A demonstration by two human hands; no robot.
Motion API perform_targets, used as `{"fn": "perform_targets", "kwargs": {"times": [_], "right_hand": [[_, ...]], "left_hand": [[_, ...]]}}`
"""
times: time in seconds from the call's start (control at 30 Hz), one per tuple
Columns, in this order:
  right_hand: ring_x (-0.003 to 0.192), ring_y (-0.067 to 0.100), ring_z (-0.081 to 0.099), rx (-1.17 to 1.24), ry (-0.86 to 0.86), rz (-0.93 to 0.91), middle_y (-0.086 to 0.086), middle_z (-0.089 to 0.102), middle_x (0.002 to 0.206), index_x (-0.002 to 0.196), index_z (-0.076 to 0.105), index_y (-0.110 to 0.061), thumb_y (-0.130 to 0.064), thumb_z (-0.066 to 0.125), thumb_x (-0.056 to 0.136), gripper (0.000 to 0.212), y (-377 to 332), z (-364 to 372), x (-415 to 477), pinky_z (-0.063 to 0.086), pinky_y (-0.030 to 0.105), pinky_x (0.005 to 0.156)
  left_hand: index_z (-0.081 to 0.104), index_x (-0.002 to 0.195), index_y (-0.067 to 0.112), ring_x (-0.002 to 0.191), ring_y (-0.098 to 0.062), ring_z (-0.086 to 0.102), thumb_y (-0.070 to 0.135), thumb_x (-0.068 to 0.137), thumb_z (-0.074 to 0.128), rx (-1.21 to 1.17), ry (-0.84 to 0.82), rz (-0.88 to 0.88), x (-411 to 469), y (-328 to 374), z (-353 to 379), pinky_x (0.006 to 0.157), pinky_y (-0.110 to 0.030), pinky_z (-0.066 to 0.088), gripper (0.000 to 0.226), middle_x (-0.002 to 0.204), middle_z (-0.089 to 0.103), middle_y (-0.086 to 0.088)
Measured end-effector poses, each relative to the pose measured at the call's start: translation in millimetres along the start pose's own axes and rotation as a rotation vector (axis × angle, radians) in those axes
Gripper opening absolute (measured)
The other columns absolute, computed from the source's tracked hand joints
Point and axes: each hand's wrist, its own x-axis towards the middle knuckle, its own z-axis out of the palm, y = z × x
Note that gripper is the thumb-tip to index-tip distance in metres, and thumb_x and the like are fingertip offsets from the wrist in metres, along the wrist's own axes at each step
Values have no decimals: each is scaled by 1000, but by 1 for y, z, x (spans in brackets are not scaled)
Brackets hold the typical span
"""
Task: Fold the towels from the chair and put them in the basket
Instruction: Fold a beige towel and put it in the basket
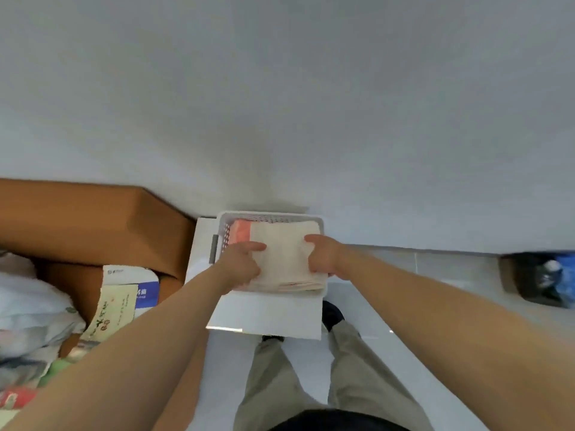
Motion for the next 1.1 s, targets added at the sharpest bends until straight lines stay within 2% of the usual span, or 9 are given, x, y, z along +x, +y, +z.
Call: {"fn": "perform_targets", "kwargs": {"times": [0.07,0.2,0.4,0.57,0.63,0.7,0.83,0.97,1.1], "right_hand": [[141,32,35,-90,95,-11,11,26,159,160,13,-22,-5,42,97,72,7,16,27,35,39,116],[141,38,32,-308,253,19,23,31,150,160,2,-16,-9,39,97,73,26,50,71,27,41,119],[134,38,38,-369,358,127,25,18,151,158,-1,-18,-13,49,94,82,43,97,123,41,48,104],[127,38,47,-549,510,164,28,19,150,151,15,4,-7,63,85,83,39,108,125,52,41,88],[125,40,45,-675,514,124,29,7,158,153,7,10,-8,63,86,89,38,115,134,54,40,83],[123,42,49,-609,448,129,25,10,162,155,-6,5,-6,55,91,89,39,115,149,50,45,81],[128,46,49,-509,284,206,21,20,162,156,-18,-7,-7,40,98,81,43,108,155,48,55,93],[150,38,20,-616,186,91,14,-9,165,156,6,1,-9,44,98,70,40,102,116,42,57,103],[124,29,53,-353,270,11,9,46,137,126,52,-7,-4,46,96,30,44,92,23,49,40,98]], "left_hand": [[58,134,31,84,-21,61,-10,83,56,124,1,133,33,-14,5,56,-19,50,66,119,57,-5],[54,134,38,96,-26,63,-7,78,58,264,-13,246,93,-50,22,60,-19,53,72,132,50,-12],[40,149,31,125,-30,47,6,88,59,540,67,343,127,-80,43,102,-29,41,69,145,31,-10],[29,154,22,124,-35,48,16,91,61,810,140,426,134,-79,51,82,-30,40,71,152,23,-13],[16,158,21,129,-36,47,14,88,64,1054,159,470,136,-72,51,78,-37,48,85,163,1,-14],[7,160,19,134,-35,44,11,88,61,1223,115,466,142,-67,50,73,-38,50,90,165,-18,-9],[2,160,14,136,-36,43,10,92,54,1343,45,405,149,-58,49,85,-43,53,86,164,-22,-11],[7,159,10,141,-32,37,6,88,56,1383,43,396,126,-43,47,85,-40,51,86,167,-11,-9],[42,144,17,132,-23,44,20,95,55,1236,-10,448,72,-15,40,90,-36,48,51,151,38,-3]]}}
